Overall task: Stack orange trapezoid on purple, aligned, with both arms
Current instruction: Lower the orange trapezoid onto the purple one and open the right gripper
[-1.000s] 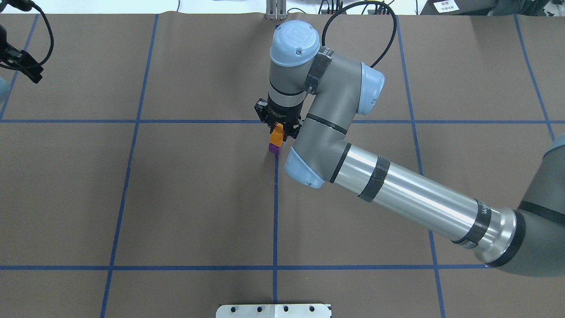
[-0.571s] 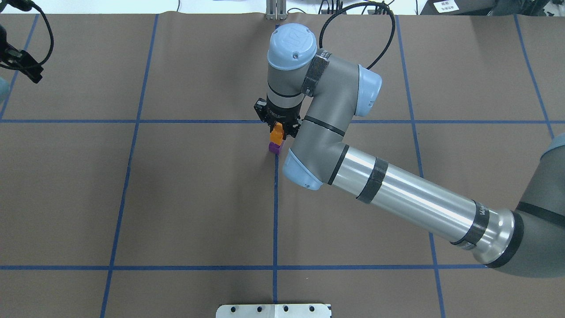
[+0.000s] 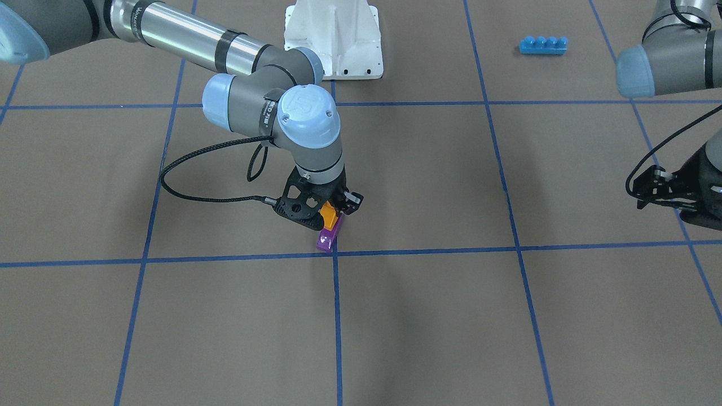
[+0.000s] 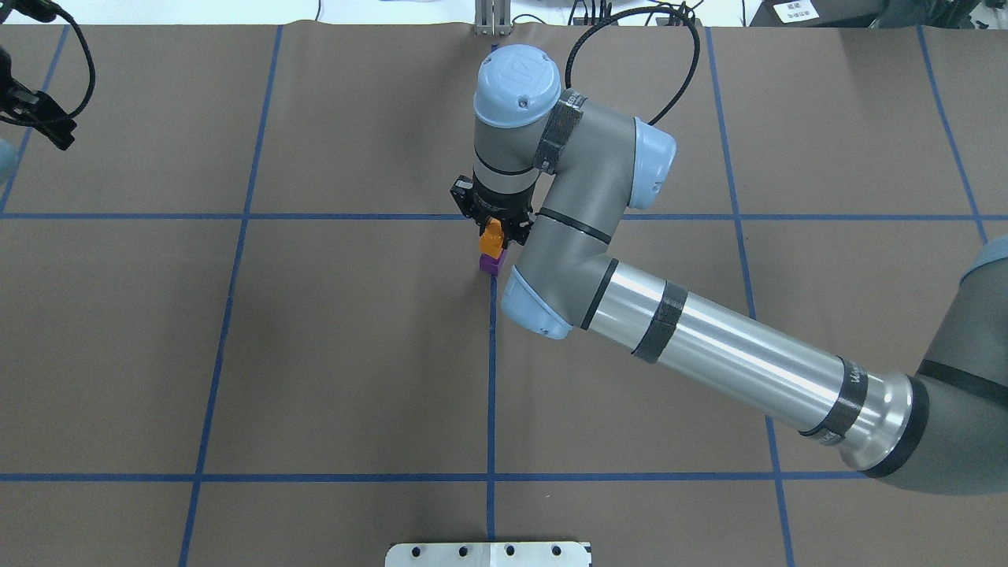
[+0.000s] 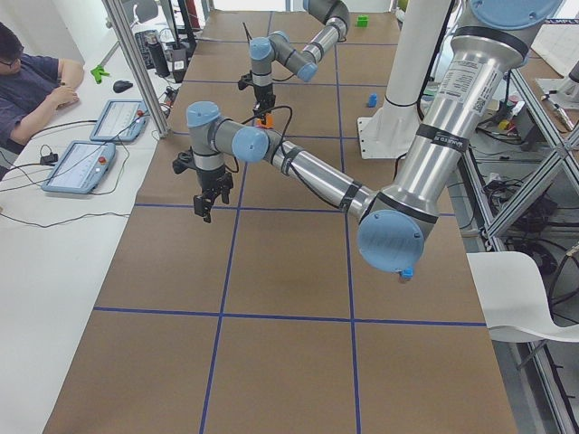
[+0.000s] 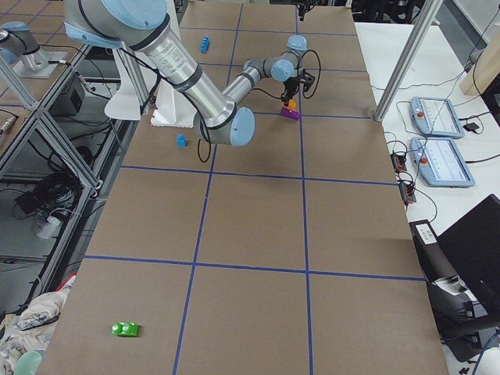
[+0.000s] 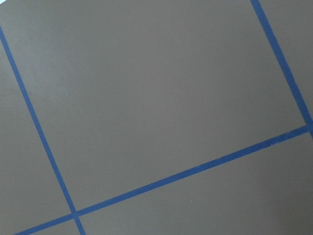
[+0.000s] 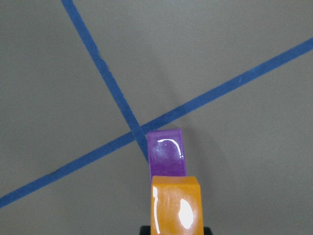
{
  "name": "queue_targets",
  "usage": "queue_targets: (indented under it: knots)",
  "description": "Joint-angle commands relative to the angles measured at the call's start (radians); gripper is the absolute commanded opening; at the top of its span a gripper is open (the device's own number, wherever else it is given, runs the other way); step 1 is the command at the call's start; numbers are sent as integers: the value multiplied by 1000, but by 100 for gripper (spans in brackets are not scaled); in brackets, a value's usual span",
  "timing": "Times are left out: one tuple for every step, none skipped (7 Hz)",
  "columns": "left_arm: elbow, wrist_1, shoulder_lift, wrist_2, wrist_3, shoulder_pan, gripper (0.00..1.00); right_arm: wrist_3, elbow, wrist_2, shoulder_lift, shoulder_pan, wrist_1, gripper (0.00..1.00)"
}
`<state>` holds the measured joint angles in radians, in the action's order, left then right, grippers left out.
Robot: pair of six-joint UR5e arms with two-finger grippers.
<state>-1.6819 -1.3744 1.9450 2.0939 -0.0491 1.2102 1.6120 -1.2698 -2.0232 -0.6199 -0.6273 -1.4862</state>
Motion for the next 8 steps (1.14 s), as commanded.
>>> queue_targets:
  knots:
    - [-1,0,-8,0,0,-1,100,-1,15,20,0,14,3,0]
    - [-1,0,-8,0,0,-1,100,-3,21,24,0,21,6,0]
    - [-1,0,-8,0,0,-1,100,-1,30,29,-1,24,36,0]
    - [-1,0,-8,0,-2,-1,100,-1,44,37,-1,30,44,0]
    - [-1,0,-8,0,-3,-1,100,-4,44,43,-1,35,46,0]
    - [1,0,-8,0,-3,-3,100,-6,44,58,-3,44,66,0]
    - [2,-3,-9,-2,-2,-3,100,-6,44,60,-4,43,87,10]
    - [1,-3,-11,0,-2,-3,100,-6,41,57,-3,38,90,99]
